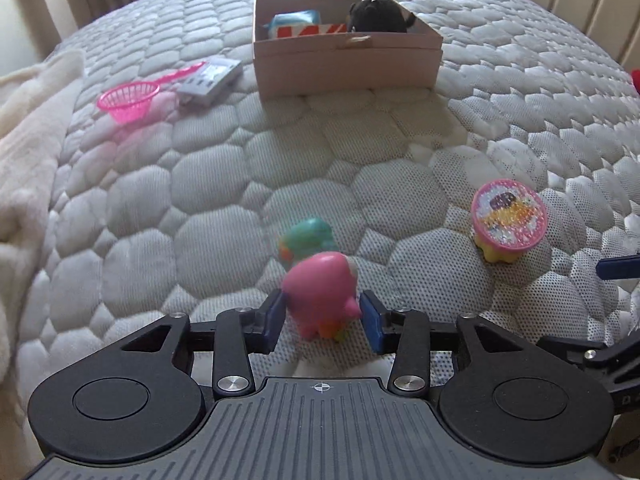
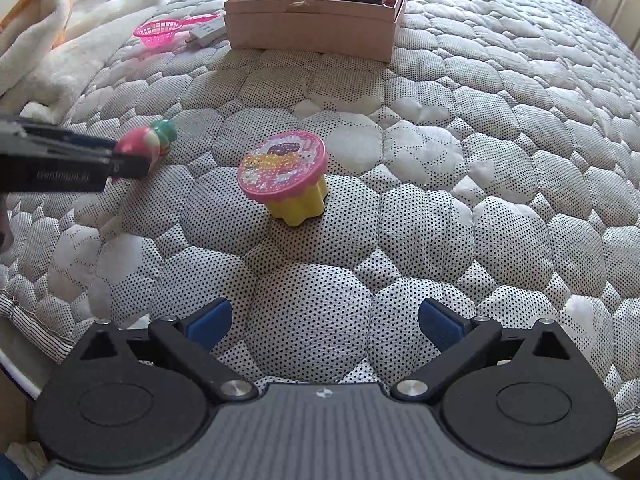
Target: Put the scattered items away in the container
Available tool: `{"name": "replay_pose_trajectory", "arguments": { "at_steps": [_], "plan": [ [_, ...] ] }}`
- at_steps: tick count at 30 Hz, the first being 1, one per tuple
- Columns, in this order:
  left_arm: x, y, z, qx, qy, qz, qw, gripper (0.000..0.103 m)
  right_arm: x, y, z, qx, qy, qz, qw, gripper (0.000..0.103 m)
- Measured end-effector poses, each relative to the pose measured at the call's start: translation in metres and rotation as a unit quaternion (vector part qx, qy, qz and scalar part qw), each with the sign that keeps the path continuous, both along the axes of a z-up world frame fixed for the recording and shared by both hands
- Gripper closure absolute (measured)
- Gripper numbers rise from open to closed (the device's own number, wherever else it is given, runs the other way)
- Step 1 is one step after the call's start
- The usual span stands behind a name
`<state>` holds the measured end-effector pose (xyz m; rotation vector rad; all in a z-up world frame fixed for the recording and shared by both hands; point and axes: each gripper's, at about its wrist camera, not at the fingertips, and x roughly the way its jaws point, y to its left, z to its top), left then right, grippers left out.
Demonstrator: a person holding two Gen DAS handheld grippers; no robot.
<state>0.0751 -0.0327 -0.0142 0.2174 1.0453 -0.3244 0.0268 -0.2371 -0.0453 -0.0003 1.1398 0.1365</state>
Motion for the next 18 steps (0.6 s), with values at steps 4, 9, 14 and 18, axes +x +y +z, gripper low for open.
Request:
{"name": "replay_pose_trajectory", "arguments": {
  "at_steps": [4,9,14,18],
  "plan": [
    [-0.008,-0.003,-0.006,0.012,0.000,0.013,0.9999,0.038,0.010,-0.016,-0.020,0.051,0.054,-0.035,0.997,0.000],
    [-0.001,0.002,-0.012,0.007,-0.003,0.045,0.9990,0.027,0.012,-0.019,-0.025,0.063,0.048,-0.061,0.995,0.000],
    [0.012,0.015,-0.004,0.001,-0.022,0.077,0.9968,0.016,0.016,-0.003,-0.029,0.022,0.061,-0.053,0.996,0.000],
    [0.011,0.020,-0.001,0.010,-0.028,0.075,0.9967,0.009,0.014,-0.001,-0.027,0.020,0.058,-0.061,0.996,0.000]
  ]
}}
